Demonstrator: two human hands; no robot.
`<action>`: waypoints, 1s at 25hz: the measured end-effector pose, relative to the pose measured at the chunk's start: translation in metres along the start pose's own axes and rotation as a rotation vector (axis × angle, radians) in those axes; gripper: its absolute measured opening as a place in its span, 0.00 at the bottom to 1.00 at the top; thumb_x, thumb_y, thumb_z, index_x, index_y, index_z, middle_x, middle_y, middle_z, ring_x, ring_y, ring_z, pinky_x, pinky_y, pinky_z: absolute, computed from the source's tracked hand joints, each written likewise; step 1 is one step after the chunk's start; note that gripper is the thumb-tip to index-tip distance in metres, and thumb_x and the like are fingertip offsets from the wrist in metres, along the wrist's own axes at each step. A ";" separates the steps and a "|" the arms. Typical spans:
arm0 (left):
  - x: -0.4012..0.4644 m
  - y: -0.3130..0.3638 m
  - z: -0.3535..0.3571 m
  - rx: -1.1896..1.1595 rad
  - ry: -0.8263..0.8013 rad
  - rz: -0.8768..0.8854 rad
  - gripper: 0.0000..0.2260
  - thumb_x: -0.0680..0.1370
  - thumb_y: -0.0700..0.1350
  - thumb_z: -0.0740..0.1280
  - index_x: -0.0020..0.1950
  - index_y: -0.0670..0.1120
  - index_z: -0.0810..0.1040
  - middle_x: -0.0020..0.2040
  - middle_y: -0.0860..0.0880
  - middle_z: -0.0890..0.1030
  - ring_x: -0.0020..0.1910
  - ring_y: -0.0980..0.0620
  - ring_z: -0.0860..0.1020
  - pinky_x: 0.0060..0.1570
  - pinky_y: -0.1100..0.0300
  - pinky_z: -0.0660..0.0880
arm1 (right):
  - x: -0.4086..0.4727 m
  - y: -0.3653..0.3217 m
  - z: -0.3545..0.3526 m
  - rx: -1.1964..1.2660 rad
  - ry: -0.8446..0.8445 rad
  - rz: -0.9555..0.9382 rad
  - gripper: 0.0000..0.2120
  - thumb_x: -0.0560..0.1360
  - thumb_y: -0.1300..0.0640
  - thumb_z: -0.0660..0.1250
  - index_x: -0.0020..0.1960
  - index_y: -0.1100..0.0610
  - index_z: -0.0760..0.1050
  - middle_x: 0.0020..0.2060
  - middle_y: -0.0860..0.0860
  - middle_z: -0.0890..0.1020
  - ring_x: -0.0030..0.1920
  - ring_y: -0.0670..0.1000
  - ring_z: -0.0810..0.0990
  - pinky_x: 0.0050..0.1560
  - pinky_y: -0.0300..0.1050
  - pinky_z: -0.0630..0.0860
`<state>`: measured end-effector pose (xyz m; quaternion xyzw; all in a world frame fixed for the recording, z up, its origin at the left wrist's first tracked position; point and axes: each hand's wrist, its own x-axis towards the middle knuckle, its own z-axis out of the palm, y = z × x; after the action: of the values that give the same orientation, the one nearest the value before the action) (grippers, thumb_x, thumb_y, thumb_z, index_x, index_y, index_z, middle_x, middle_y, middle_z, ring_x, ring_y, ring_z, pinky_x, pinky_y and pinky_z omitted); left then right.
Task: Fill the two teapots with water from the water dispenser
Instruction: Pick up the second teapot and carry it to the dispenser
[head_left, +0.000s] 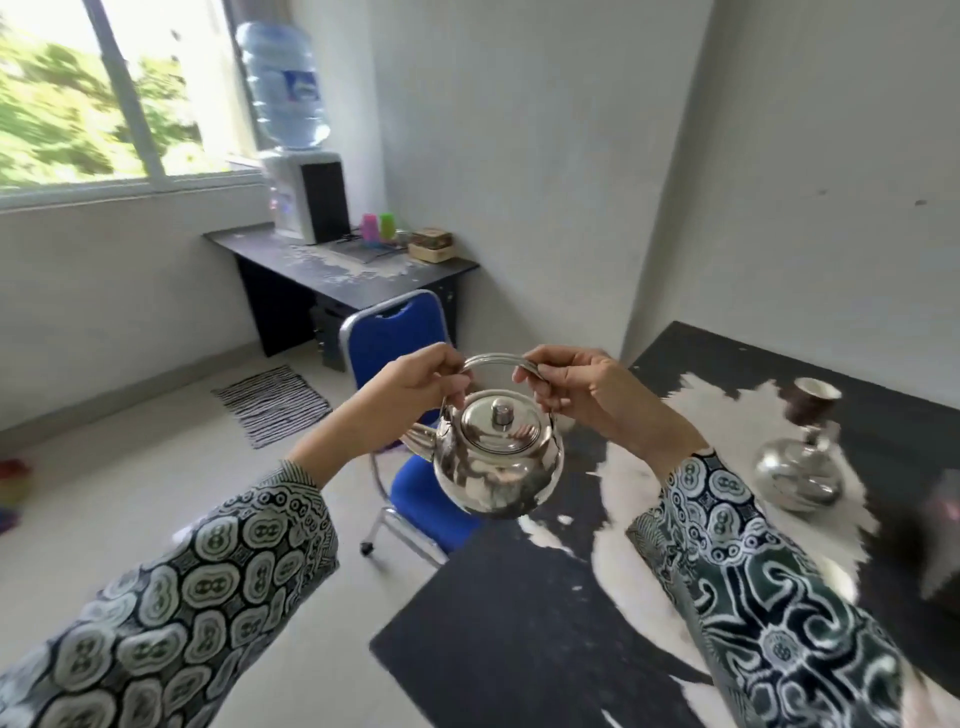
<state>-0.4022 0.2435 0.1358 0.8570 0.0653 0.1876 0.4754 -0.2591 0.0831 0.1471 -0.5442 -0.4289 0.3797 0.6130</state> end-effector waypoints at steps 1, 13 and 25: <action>-0.011 -0.012 -0.031 0.017 0.020 -0.018 0.07 0.78 0.37 0.61 0.44 0.48 0.74 0.36 0.49 0.77 0.35 0.59 0.74 0.43 0.62 0.72 | 0.025 0.006 0.026 -0.008 -0.031 -0.017 0.11 0.74 0.68 0.55 0.44 0.63 0.76 0.27 0.45 0.78 0.27 0.42 0.70 0.30 0.32 0.67; -0.053 -0.147 -0.250 0.210 0.296 -0.158 0.08 0.78 0.40 0.62 0.42 0.52 0.71 0.36 0.53 0.76 0.40 0.50 0.74 0.48 0.47 0.73 | 0.262 0.063 0.197 -0.117 -0.192 -0.173 0.07 0.69 0.61 0.65 0.45 0.53 0.80 0.30 0.43 0.81 0.29 0.41 0.74 0.35 0.33 0.73; 0.091 -0.323 -0.461 0.271 0.366 -0.256 0.01 0.78 0.43 0.62 0.46 0.47 0.72 0.37 0.52 0.77 0.40 0.49 0.74 0.46 0.53 0.72 | 0.572 0.113 0.243 -0.126 -0.222 -0.140 0.07 0.71 0.61 0.66 0.47 0.53 0.79 0.33 0.44 0.82 0.35 0.45 0.76 0.41 0.39 0.75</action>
<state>-0.4739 0.8082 0.1082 0.8494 0.2826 0.2673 0.3566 -0.2907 0.7128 0.1087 -0.5049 -0.5538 0.3663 0.5515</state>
